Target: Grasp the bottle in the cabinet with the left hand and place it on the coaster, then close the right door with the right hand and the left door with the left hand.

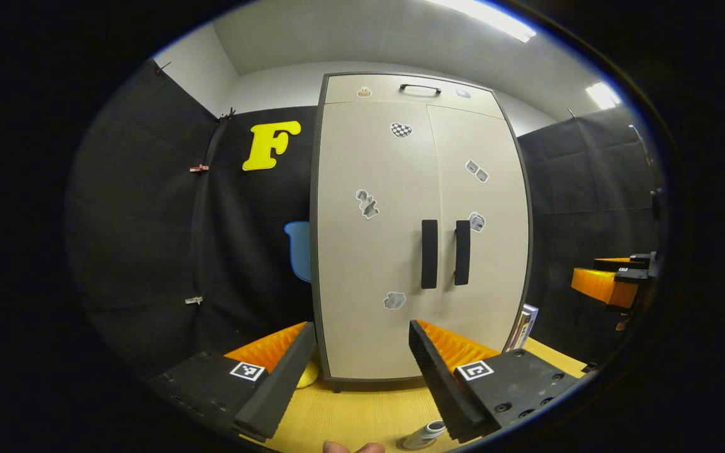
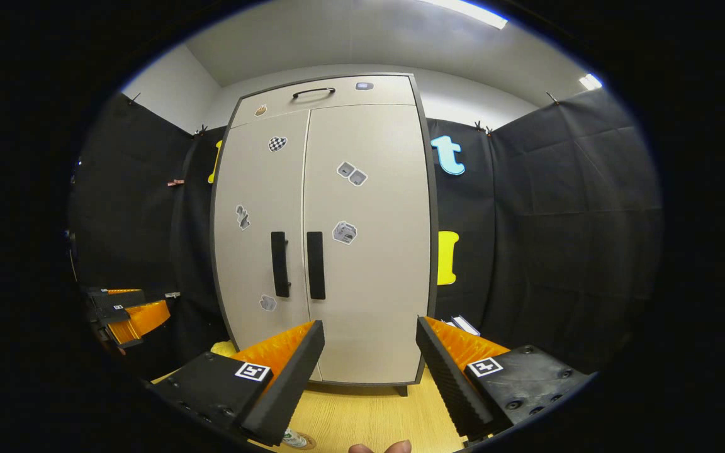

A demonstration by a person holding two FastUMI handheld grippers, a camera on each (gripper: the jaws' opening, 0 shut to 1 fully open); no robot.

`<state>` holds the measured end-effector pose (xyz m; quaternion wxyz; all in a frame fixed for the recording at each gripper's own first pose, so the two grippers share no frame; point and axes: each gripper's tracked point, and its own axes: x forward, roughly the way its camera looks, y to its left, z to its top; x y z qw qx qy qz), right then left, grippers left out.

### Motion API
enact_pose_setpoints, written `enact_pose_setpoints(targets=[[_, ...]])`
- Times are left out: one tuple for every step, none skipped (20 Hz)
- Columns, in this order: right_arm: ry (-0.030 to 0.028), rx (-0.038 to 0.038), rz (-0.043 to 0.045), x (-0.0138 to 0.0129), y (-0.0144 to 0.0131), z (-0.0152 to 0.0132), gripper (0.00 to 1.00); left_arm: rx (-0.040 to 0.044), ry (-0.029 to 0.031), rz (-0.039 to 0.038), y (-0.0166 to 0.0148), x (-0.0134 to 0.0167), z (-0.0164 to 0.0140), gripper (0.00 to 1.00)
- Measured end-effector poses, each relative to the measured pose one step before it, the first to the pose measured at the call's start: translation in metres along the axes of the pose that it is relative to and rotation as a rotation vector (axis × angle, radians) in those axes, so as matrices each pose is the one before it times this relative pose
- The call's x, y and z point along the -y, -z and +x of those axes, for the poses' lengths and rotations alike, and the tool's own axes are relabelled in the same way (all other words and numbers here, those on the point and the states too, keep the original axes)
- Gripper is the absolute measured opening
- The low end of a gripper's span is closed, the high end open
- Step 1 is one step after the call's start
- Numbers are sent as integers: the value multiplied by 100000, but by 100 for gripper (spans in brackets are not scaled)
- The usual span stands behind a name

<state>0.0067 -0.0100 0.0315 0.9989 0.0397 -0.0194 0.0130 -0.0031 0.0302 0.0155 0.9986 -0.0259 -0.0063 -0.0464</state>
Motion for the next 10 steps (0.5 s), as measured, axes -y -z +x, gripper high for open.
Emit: enact_pose_setpoints(targets=[[31, -107, 20, -7, 34, -7, 98, -35, 59, -117, 71, 34, -4, 95], [-9, -80, -101, 1, -8, 26, 98, -124, 29, 3, 22, -32, -3, 95], [-16, -259, -28, -4, 73, 32, 98, -295, -117, 163, 105, -35, 14, 95], [-122, -224, 133, -33, 141, 42, 98, -330, -209, 199, 5, -90, -16, 95], [-105, -110, 223, -10, 54, 34, 98, 47, -162, 93, 33, -13, 79, 95], [-116, 76, 115, -100, -87, -36, 98, -108, 38, -61, -56, -57, 77, 95], [-19, 172, -45, -5, -89, 55, 98, -38, -36, -261, 76, -12, -2, 95], [-142, 160, -72, -21, -4, 57, 98, -76, 45, -343, -12, -45, 78, 95], [-159, 41, -87, -81, -11, 27, 98, -103, -198, -85, -1, -52, 13, 95], [-140, -262, -98, -50, 74, 39, 98, -93, -442, 105, 16, -136, -88, 95]])
